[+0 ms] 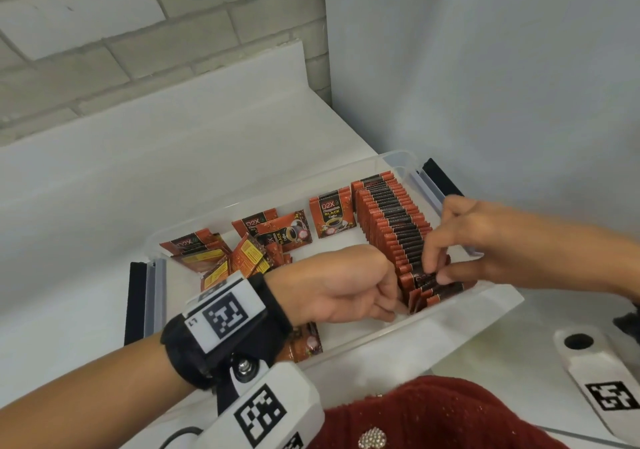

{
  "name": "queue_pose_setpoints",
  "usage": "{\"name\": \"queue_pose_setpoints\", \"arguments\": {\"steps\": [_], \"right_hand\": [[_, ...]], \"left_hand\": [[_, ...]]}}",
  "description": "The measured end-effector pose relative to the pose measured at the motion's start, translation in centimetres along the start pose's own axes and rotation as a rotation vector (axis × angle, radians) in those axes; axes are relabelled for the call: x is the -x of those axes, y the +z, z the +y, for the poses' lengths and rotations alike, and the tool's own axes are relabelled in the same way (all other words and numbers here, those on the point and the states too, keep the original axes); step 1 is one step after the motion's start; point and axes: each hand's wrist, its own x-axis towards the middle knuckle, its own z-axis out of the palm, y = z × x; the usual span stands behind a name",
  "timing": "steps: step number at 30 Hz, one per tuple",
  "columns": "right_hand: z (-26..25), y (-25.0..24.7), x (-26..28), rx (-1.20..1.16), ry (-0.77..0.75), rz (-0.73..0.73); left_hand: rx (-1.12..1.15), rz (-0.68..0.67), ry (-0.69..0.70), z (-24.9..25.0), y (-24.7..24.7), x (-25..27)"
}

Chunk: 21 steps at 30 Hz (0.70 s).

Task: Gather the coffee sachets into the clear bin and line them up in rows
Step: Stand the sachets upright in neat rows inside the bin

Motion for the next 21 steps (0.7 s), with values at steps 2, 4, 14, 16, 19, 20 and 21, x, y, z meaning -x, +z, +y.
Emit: {"name": "queue_pose_setpoints", "arguments": {"steps": [2,4,14,16,19,20,21], "right_hand": [[0.3,-0.5,0.5,0.034,0.004,-0.007],[0.3,-0.3,0.5,0.102,-0.007,-0.059],[0.2,-0.8,-1.5,0.077,-0.03,-0.063],[-0.2,-0.6,-2.1,0.101,-0.072,-0.02],[-0.4,0.8,-2.7,0.176,-0.111,-0.062],[-0.4,1.1,-2.6,0.174,-0.095,-0.073],[-0.4,1.2,-2.5,0.162,-0.077,-0.081]], "left_hand": [[-0.003,-0.002,-0.005,0.0,-0.1,0.2],[0.02,-0.01,-0.005,0.1,0.0,0.2],[-0.169,0.091,0.028,1.4,-2.1,2.4],[-0.303,0.156,0.074,2.0,-3.3,3.7],[-0.526,0.252,0.119,2.6,-5.3,5.7],[-0.604,0.283,0.119,2.7,-6.2,6.4],[-0.698,0.309,0.119,2.7,-7.1,7.1]]}}
